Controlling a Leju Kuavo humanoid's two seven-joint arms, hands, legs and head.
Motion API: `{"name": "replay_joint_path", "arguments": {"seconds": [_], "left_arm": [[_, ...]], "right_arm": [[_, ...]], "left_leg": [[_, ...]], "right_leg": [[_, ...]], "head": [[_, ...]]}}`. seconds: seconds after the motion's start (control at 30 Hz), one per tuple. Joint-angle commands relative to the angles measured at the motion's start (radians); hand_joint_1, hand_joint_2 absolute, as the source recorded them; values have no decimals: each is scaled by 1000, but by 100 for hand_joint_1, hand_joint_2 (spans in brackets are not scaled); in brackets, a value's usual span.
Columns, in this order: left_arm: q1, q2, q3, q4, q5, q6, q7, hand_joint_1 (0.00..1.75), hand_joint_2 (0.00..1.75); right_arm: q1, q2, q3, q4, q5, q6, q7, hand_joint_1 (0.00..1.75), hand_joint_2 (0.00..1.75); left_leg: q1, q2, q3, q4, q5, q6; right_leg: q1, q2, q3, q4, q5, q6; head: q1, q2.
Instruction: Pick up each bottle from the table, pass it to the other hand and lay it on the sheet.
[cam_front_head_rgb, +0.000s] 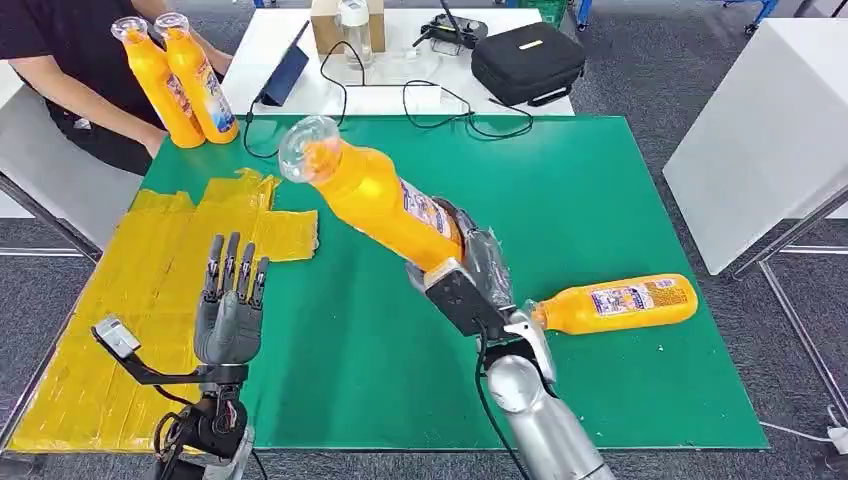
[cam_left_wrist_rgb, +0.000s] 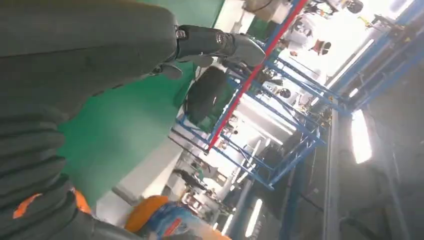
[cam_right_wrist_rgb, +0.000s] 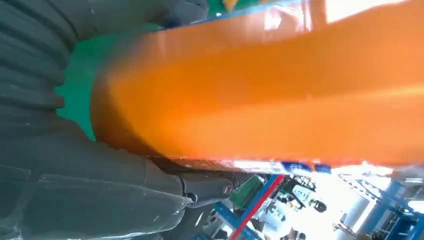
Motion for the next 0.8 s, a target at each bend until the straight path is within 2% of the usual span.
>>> {"name": "replay_joint_path", "arguments": {"seconds": [0.03, 0.6, 0.8], "left_arm": [[-11, 4, -39, 23, 8, 10, 0, 0, 175], [-11, 4, -39, 23, 8, 10, 0, 0, 175], [-20, -4, -103, 45, 73, -27, 33, 0, 175]], "right_arm": [[-68, 15, 27, 111, -11, -9, 4, 175, 175], [-68, 15, 27, 111, -11, -9, 4, 175, 175], [-127, 76, 45, 212, 20, 11, 29, 175, 175]], "left_leg": [[-1, 2, 4, -1, -1, 2], [-1, 1, 5, -1, -1, 2], [-1, 2, 3, 0, -1, 2]], "right_leg": [[0, 0, 4, -2, -1, -2], [0, -1, 5, -2, -1, -2], [0, 0, 3, 0, -1, -2]], "head": [[0, 0], [0, 0], [0, 0]]}}
